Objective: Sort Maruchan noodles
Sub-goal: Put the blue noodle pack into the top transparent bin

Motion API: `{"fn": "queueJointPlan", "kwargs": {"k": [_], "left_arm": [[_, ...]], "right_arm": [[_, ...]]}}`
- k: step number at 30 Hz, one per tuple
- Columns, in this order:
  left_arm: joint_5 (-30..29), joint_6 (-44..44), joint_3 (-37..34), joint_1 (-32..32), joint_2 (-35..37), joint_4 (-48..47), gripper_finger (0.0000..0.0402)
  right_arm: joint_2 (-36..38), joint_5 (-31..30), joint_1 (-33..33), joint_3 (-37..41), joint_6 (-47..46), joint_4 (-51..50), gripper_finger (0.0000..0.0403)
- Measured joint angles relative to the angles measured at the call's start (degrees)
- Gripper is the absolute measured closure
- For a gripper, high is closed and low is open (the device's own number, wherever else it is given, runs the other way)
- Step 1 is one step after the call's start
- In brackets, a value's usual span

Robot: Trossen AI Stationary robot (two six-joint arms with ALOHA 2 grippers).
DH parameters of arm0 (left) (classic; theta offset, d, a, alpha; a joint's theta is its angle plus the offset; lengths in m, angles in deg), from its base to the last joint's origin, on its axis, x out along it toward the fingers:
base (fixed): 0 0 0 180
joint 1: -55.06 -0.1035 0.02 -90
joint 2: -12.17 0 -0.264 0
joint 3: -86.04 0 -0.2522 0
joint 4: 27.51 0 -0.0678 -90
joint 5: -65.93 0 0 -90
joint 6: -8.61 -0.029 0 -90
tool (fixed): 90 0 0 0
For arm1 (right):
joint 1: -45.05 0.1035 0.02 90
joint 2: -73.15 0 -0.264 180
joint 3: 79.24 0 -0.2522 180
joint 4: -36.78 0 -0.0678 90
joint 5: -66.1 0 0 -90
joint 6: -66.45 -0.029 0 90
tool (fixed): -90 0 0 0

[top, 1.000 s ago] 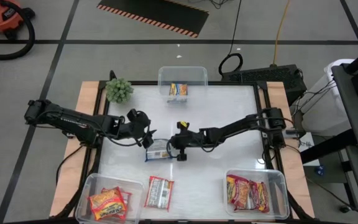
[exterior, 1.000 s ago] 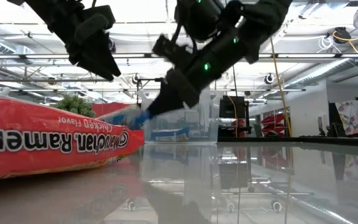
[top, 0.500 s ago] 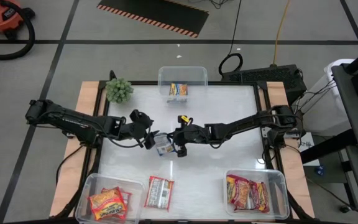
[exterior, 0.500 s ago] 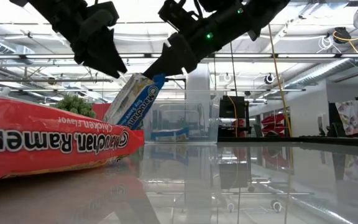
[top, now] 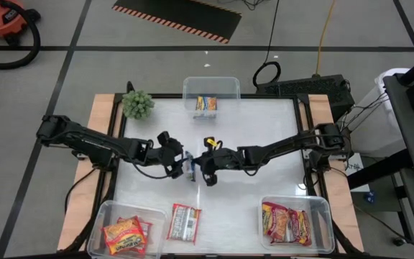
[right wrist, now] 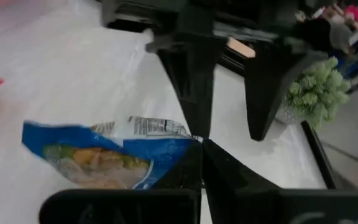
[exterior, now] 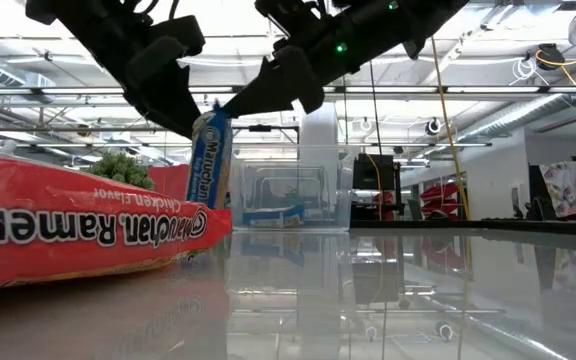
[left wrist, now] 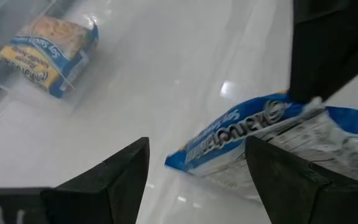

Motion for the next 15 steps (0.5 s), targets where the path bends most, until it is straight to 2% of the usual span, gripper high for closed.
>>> {"fn": "queueJointPlan", "kwargs": {"k": [8,15], "left_arm": [[7.4,-2.2,0.0,1.0,0.4,-0.1,0.0133],[8.0,-3.5,0.0,2.4,0.4,-0.6,0.0133]], "right_arm": [[0.0,0.1,0.7,0.0,3.0,-0.4,0.0403],[0.0,0.0,0.6,0.0,3.4,-1.4,0.0403]]}}
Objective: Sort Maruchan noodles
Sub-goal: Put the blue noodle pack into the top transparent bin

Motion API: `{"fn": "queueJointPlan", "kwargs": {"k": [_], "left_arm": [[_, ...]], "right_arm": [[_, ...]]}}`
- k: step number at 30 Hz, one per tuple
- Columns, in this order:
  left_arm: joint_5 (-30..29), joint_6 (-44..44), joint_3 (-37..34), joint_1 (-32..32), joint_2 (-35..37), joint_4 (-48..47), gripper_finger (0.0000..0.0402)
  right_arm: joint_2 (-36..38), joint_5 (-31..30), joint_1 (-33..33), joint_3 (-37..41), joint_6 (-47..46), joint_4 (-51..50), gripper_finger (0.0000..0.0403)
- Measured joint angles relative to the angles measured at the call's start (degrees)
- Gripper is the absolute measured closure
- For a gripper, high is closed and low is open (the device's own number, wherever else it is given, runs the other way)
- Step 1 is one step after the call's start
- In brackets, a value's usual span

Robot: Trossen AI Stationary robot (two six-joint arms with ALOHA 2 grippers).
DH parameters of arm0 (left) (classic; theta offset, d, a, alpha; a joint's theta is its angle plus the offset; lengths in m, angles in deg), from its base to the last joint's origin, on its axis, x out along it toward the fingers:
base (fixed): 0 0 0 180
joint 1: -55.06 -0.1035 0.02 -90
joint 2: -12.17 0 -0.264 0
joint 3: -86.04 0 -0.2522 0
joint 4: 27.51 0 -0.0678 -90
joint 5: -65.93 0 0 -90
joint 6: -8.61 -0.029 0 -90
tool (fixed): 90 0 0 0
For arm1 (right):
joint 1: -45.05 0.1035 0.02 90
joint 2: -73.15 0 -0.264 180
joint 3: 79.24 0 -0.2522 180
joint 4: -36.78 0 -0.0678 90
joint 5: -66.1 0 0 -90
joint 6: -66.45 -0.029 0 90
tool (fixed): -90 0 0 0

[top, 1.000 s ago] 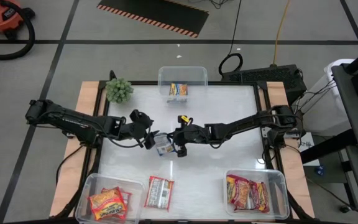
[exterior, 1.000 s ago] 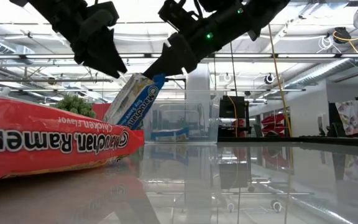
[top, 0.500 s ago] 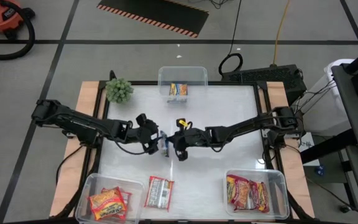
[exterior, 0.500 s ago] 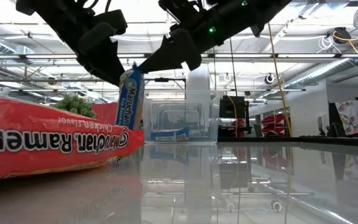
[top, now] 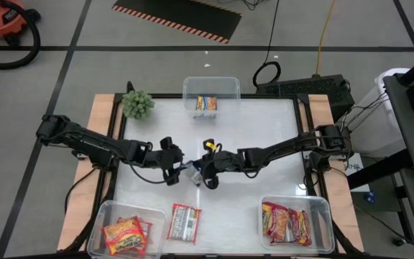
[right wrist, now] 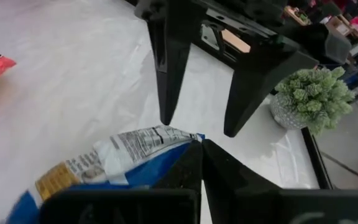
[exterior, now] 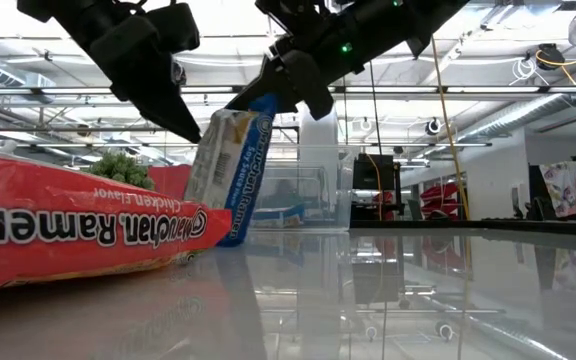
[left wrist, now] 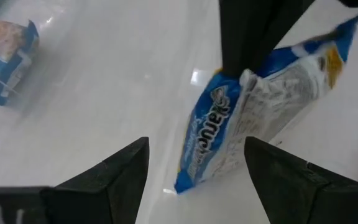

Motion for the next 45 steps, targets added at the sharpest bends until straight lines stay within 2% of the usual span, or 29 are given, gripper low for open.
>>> {"fn": "queueJointPlan", "kwargs": {"k": [8,14,20,25,30,34,37,43,45], "left_arm": [[2.7,0.7,0.0,0.1,0.0,0.2,0.0132],[-0.1,-2.8,-3.4,0.0,0.8,3.6,0.0132],[8.5,-5.2,-10.4,-0.9,0.9,17.6,0.0132],[11.3,-3.6,-14.4,-4.1,0.9,25.9,0.0132],[17.3,-5.2,-17.5,-5.9,0.9,36.8,0.0132],[21.3,-8.1,-19.6,-5.5,0.9,44.7,0.0132],[21.3,-9.5,-20.0,-5.2,0.9,45.0,0.0132],[16.1,-15.9,-20.0,-5.2,0.9,44.2,0.0132],[16.4,-12.9,-20.0,-4.9,0.9,44.2,0.0133]], "right_arm": [[0.0,0.0,0.0,0.0,2.2,0.9,0.0403],[0.0,-0.1,0.1,0.0,2.7,0.9,0.0403],[0.0,0.0,0.4,0.0,4.1,1.4,0.0403],[0.0,0.1,0.4,0.0,4.6,1.5,0.0403],[0.0,0.2,0.4,0.0,5.2,1.7,0.0403],[0.0,3.1,0.4,0.0,5.1,2.7,0.0403],[0.0,5.7,0.4,0.0,4.3,3.7,0.0403],[0.0,5.9,0.4,0.0,3.2,3.2,0.0403],[0.1,5.9,0.4,0.0,3.1,3.1,0.0403]]}}
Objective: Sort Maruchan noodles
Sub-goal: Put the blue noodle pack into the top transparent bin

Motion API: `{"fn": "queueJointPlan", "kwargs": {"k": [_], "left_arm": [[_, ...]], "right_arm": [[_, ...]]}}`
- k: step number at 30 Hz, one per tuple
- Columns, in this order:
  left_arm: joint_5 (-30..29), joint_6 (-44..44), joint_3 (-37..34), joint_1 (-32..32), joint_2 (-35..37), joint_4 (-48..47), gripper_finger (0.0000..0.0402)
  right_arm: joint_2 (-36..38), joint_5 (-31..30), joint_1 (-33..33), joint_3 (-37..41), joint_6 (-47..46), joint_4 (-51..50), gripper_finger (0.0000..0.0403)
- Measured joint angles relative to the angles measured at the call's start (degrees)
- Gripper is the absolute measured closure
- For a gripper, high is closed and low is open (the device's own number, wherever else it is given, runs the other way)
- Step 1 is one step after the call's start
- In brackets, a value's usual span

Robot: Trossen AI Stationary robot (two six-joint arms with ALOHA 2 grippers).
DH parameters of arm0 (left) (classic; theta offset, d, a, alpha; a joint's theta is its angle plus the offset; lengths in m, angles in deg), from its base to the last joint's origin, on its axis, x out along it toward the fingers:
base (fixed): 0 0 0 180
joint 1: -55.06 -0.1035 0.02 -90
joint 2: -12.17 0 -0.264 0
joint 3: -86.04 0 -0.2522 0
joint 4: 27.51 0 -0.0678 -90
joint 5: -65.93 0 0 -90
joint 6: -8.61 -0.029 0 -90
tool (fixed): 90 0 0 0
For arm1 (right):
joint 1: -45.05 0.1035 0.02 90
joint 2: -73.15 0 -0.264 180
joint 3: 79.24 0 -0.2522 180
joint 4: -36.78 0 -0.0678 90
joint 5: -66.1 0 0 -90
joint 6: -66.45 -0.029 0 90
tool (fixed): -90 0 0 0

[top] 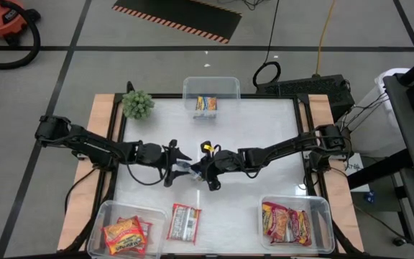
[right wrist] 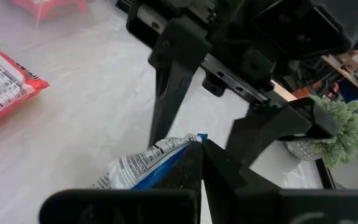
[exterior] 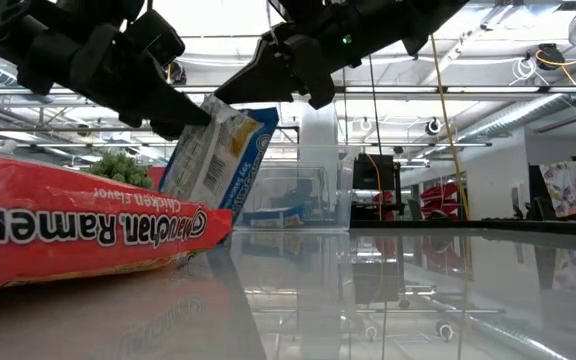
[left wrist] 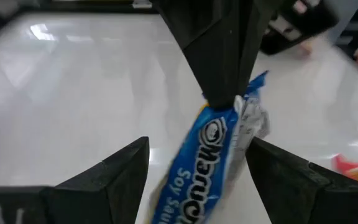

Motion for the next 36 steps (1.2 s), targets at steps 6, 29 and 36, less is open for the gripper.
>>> {"fn": "queueJointPlan", "kwargs": {"k": [6,29,36], "left_arm": [[3.6,5.9,0.0,0.3,0.0,-2.5,0.0132],[10.4,2.2,0.0,-0.8,-2.9,-1.8,0.0133],[11.0,0.2,0.0,0.1,-4.7,0.4,0.0134]], "right_arm": [[0.0,0.1,0.0,0.0,-0.1,-0.3,0.0403],[0.0,0.0,-0.1,0.0,0.3,0.8,0.0403],[0.0,-3.2,-0.1,0.0,0.1,0.8,0.0403]]}}
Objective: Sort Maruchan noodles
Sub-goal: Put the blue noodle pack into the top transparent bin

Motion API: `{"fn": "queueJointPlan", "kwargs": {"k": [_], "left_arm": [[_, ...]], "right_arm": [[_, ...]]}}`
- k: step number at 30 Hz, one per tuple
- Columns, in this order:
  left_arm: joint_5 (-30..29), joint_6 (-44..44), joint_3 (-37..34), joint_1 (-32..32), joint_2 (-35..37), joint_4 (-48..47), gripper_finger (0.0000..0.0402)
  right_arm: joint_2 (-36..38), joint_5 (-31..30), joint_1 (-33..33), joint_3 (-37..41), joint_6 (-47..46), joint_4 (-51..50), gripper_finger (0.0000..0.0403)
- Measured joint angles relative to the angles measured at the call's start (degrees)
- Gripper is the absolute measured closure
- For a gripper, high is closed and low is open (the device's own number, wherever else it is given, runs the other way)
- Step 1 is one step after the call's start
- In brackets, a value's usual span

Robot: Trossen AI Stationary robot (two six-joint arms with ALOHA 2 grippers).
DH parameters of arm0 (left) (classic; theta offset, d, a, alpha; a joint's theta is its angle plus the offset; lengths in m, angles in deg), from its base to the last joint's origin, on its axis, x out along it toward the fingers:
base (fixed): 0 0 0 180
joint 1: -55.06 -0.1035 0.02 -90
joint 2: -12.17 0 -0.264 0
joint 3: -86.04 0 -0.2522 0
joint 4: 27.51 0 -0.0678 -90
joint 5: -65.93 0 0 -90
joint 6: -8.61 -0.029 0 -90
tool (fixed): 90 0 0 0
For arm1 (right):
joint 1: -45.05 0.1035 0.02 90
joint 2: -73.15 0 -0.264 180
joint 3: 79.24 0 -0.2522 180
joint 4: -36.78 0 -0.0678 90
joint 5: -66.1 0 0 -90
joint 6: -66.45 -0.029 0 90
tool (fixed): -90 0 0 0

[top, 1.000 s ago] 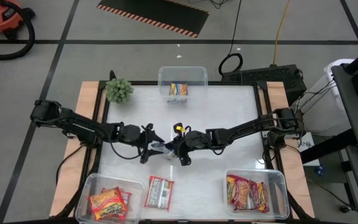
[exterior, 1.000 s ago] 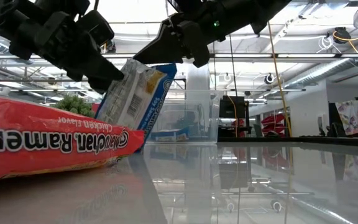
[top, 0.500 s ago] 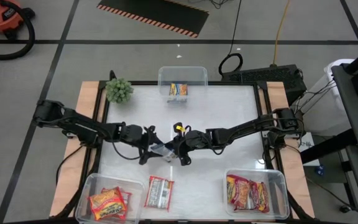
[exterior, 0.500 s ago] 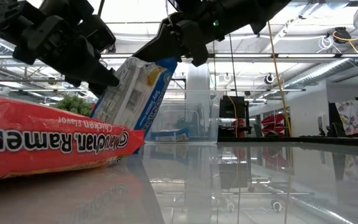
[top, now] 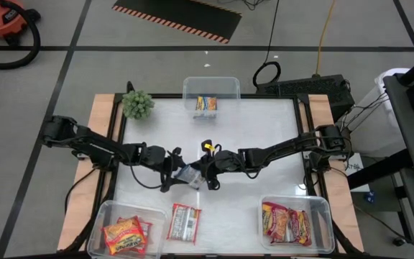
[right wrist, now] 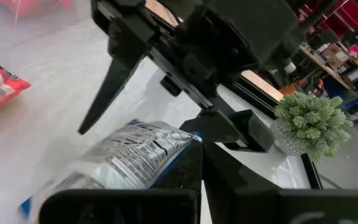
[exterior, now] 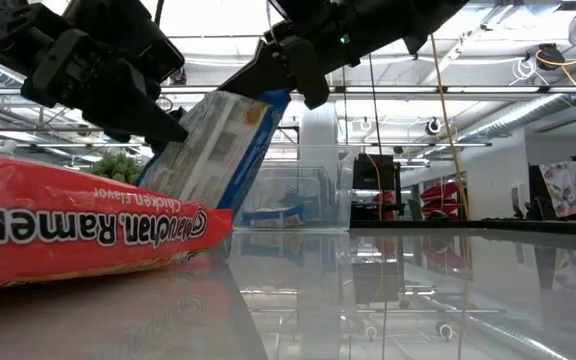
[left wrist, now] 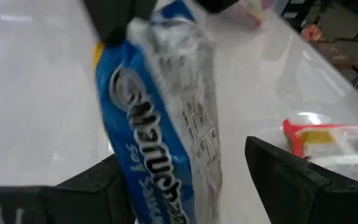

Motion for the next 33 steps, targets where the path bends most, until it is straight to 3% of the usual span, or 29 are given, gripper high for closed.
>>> {"fn": "queueJointPlan", "kwargs": {"k": [15,22,29,33], "left_arm": [[-1.4,-0.5,0.0,-2.1,-1.0,0.7,0.0268],[-1.7,-1.7,0.0,-2.1,-0.9,-0.3,0.0273],[-6.4,-1.8,0.5,-2.1,2.4,-5.8,0.0275],[-9.0,-1.8,1.8,-1.9,6.7,-9.8,0.0275]], "right_arm": [[0.0,-0.1,-0.3,0.0,-0.6,-0.4,0.0403],[4.0,0.1,-0.4,0.0,-6.6,-4.3,0.0388],[10.0,1.5,-1.5,0.0,-24.7,-11.7,0.0342],[11.0,3.4,-1.5,-0.1,-30.5,-12.9,0.0305]]}}
